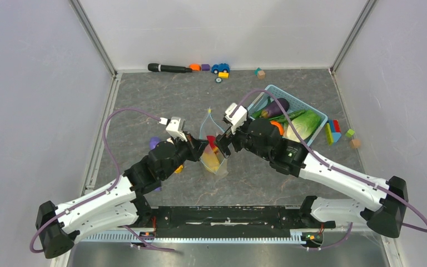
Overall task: Place the food in the zip-top bag and seal the zipper
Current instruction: Place the fake fruit in the zipper food storage bag, then pick up the fake vegetable from the bin.
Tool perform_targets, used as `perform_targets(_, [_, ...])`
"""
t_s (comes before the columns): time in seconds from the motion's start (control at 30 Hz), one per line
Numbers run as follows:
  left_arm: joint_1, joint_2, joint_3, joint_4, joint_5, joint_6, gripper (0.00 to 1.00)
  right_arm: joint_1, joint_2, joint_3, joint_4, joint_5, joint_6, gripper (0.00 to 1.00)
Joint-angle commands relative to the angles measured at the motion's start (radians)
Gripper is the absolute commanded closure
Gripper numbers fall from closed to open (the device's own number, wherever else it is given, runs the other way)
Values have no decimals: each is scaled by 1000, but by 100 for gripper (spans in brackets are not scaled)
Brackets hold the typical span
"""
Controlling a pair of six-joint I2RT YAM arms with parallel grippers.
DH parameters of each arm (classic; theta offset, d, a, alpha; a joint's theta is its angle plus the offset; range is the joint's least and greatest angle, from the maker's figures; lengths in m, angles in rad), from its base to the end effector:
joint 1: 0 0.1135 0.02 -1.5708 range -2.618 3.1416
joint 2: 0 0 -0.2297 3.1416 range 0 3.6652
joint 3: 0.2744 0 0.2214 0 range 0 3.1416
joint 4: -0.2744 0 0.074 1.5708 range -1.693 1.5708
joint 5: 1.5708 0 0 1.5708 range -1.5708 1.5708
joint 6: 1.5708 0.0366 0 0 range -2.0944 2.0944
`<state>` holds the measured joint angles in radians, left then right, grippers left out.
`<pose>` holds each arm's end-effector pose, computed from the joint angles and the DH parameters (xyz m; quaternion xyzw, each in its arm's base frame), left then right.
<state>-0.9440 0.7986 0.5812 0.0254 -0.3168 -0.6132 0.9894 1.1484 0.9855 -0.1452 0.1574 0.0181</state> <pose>0.1192 -0.1452 0.2699 0.0265 0.7681 -0.3545 0.5326 0.1425 0.2065 0.3142 -0.3346 0.7333 0.2285 0.5460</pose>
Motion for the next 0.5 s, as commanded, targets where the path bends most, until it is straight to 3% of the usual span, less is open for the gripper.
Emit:
perform_targets(0.0, [1, 12, 8, 28, -36, -21, 98, 5, -62, 11, 67, -79, -9, 2])
perform_targets(0.13, [1, 20, 9, 28, -45, -20, 98, 4, -128, -19, 95, -37, 13, 2])
perform_targets(0.37, [1, 27, 9, 27, -59, -18, 98, -12, -191, -62, 59, 319, 95, 2])
perform_targets(0.47, [1, 31, 12, 26, -59, -14, 98, -70, -187, -56, 16, 344, 147, 2])
